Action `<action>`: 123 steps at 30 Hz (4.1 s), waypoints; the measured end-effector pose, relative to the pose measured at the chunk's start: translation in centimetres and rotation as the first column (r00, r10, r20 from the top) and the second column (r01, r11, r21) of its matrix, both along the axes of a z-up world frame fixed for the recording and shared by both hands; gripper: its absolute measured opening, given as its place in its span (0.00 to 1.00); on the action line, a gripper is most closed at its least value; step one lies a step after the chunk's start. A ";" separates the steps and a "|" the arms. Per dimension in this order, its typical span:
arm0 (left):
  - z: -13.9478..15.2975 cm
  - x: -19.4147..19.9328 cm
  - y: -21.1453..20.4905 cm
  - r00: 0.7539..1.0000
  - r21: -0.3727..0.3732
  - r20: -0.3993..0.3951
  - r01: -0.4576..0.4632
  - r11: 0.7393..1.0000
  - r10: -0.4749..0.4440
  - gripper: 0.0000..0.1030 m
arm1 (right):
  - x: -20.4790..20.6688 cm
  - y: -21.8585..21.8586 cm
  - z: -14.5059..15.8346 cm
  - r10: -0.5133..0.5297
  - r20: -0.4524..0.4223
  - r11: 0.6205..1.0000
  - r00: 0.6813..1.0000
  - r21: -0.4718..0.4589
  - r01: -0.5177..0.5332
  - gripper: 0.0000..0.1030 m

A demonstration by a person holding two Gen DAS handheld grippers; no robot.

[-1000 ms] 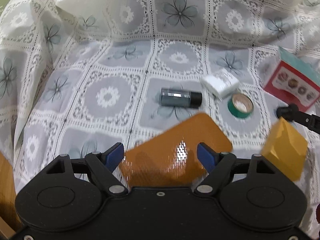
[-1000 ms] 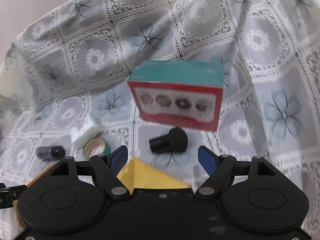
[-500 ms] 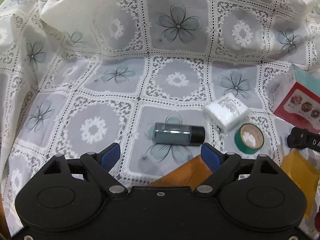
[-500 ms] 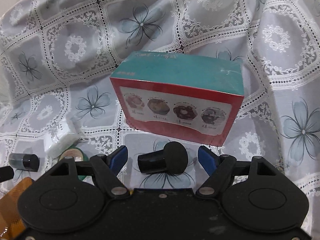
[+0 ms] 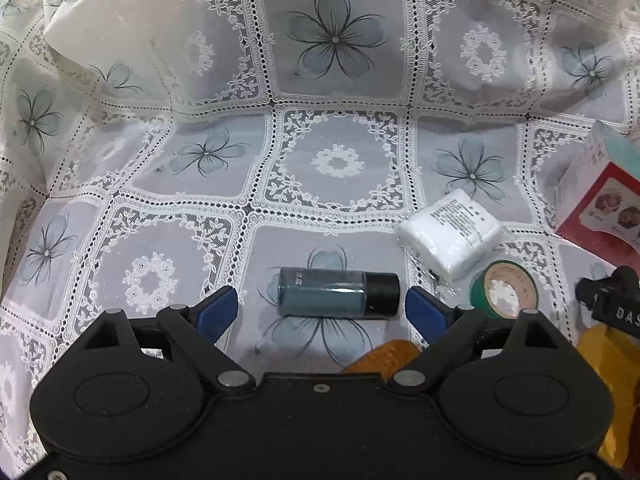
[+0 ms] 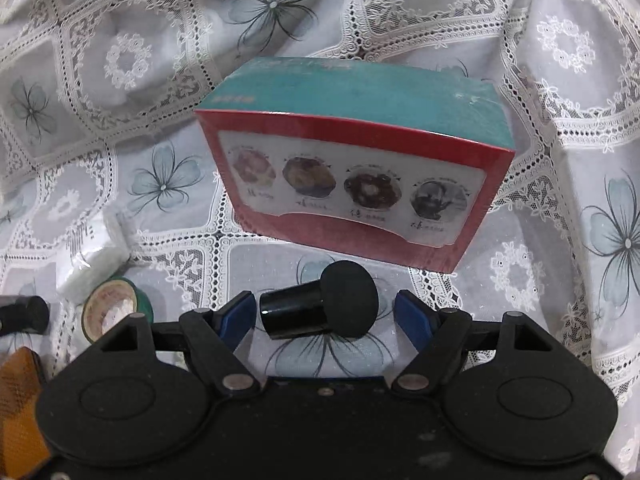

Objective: Organize soft objects
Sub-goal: 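Grasp the black round-topped item with the right tool, then grasp the grey bottle with black cap with the left tool while the right tool holds the black item, then carry the grey bottle over the basket with the left tool while the right tool carries the black item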

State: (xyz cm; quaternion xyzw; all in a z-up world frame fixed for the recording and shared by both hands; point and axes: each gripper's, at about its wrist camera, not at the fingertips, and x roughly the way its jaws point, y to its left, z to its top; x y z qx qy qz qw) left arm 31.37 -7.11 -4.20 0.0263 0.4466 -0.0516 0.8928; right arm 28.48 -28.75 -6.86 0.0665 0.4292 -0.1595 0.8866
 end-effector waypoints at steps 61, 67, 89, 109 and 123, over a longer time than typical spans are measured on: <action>4.4 -14.2 4.1 0.994 -0.093 0.102 0.048 0.995 -0.038 0.63 | 0.0 0.5 -0.3 0.017 0.007 0.999 1.000 -0.029 -0.017 0.71; 4.6 -17.1 5.3 0.997 -0.123 0.071 0.042 0.991 -0.034 0.63 | -0.2 0.9 0.0 0.030 0.012 0.999 0.999 -0.036 -0.029 0.58; 6.1 -24.0 7.1 0.997 -0.140 0.049 0.072 0.988 -0.065 0.63 | -10.0 2.1 10.4 0.045 0.198 0.997 0.979 0.054 -0.057 0.54; 4.4 -29.3 5.8 0.979 -0.102 -0.112 0.160 0.982 -0.172 0.63 | -30.5 6.3 12.0 0.227 0.236 0.953 0.945 0.145 -0.265 0.55; 2.5 -30.3 5.4 0.972 -0.066 -0.180 0.142 0.988 -0.152 0.63 | -34.6 8.9 7.9 0.317 0.108 0.932 0.942 0.149 -0.331 0.55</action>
